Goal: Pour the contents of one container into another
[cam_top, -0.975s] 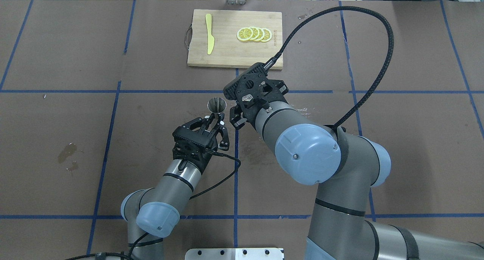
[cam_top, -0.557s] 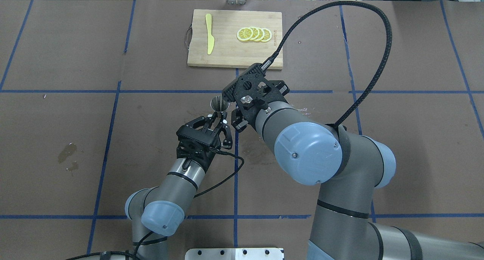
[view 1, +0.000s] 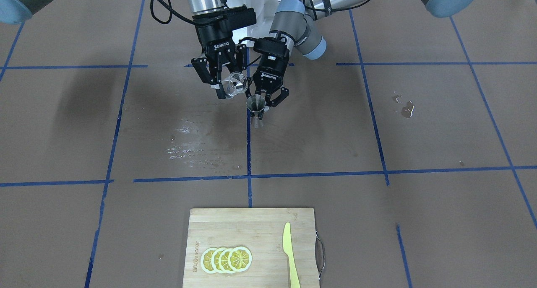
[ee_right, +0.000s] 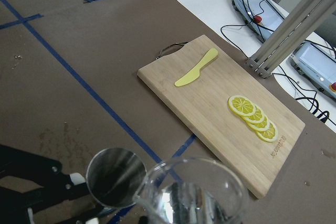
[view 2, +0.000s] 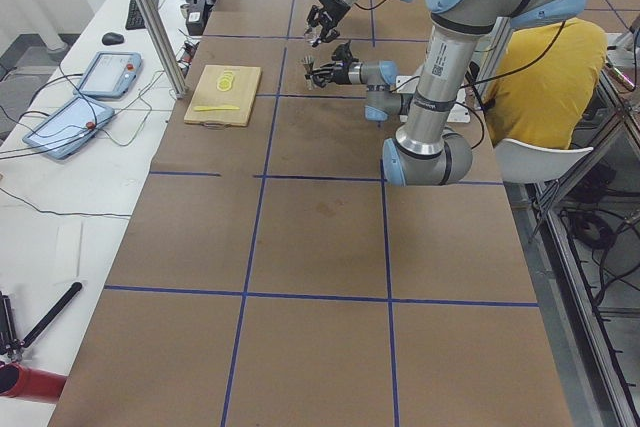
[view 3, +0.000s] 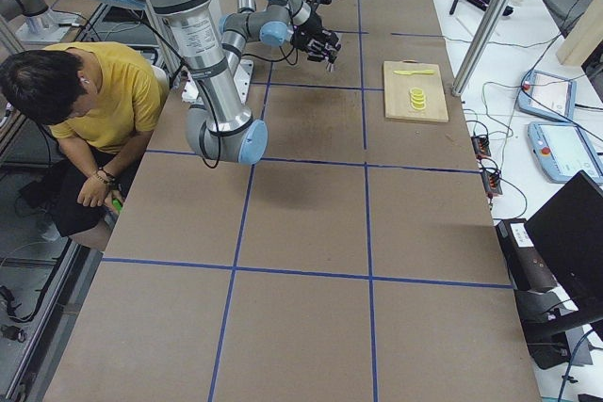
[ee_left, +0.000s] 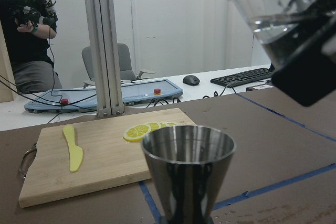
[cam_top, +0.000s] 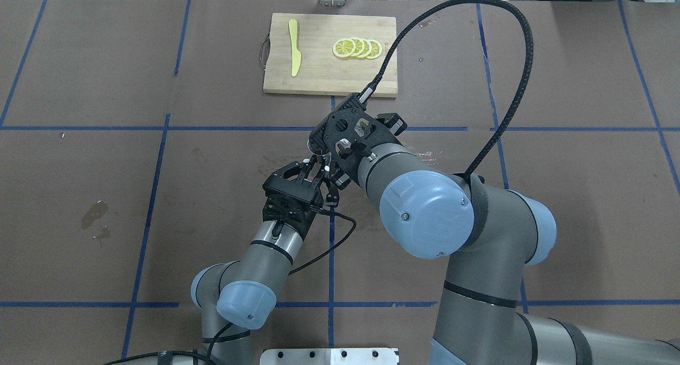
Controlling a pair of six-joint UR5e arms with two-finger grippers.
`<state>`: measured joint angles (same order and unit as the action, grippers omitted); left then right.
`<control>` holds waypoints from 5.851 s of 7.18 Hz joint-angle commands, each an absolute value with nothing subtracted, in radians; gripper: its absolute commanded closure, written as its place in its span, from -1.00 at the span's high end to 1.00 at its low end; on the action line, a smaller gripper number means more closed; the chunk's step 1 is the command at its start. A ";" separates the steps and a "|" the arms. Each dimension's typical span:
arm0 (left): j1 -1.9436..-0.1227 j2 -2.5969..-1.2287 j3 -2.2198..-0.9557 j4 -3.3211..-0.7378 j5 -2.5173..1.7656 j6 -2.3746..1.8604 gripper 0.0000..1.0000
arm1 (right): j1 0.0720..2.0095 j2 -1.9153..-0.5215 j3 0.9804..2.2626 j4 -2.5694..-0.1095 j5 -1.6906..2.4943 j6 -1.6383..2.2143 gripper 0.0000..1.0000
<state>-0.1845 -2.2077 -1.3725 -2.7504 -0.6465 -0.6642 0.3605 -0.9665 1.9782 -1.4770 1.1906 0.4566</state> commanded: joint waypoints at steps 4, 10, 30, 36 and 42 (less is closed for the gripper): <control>-0.184 -2.227 -1.362 -2.750 -0.653 -0.664 -1.00 | 0.364 -0.936 1.971 -1.537 1.184 0.352 -1.00; -0.184 -2.233 -1.362 -2.750 -0.655 -0.663 -1.00 | 0.371 -0.913 1.971 -1.598 1.183 0.218 -1.00; -0.183 -2.232 -1.367 -2.750 -0.655 -0.661 -1.00 | 0.383 -0.831 1.965 -1.821 1.117 -0.162 -1.00; -0.183 -2.230 -1.370 -2.750 -0.655 -0.661 -1.00 | 0.384 -0.833 1.967 -1.774 1.108 -0.041 -1.00; -0.201 -2.158 -1.483 -2.764 -0.652 -0.666 -1.00 | 0.393 -1.032 2.045 -1.480 1.121 0.724 -1.00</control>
<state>-0.1921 -2.1757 -1.4538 -2.7615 -0.6496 -0.6633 0.3903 -0.9827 2.0126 -1.5076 1.1180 0.5470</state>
